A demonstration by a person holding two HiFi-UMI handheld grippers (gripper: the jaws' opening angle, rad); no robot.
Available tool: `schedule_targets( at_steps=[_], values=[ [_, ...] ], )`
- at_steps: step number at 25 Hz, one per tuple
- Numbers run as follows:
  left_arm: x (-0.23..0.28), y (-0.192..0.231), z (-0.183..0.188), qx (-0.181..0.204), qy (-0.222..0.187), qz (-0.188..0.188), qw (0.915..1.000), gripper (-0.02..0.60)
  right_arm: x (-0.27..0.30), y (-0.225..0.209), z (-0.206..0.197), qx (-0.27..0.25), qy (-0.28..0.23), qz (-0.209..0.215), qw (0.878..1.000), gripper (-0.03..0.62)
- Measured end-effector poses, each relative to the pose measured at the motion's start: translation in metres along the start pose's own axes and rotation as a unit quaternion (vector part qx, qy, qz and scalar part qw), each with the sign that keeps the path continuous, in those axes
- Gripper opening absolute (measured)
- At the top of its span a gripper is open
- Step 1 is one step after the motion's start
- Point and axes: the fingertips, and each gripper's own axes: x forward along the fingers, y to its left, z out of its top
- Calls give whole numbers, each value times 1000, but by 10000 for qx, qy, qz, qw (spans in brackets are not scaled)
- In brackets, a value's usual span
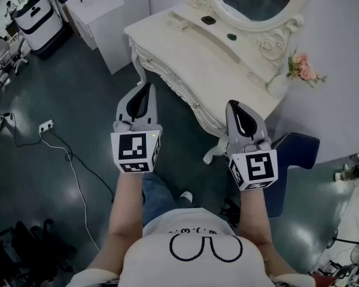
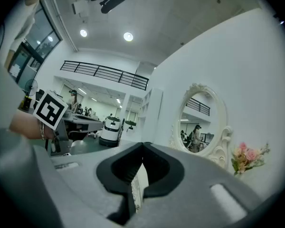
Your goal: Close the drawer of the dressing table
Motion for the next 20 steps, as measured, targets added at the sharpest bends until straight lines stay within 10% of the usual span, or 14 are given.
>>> schedule_targets(
  at_steps=[20],
  values=[
    [105, 103, -18, -109, -64, -398, 9991, -2, 131, 5, 3, 101, -26, -450, 9989, -2]
  ],
)
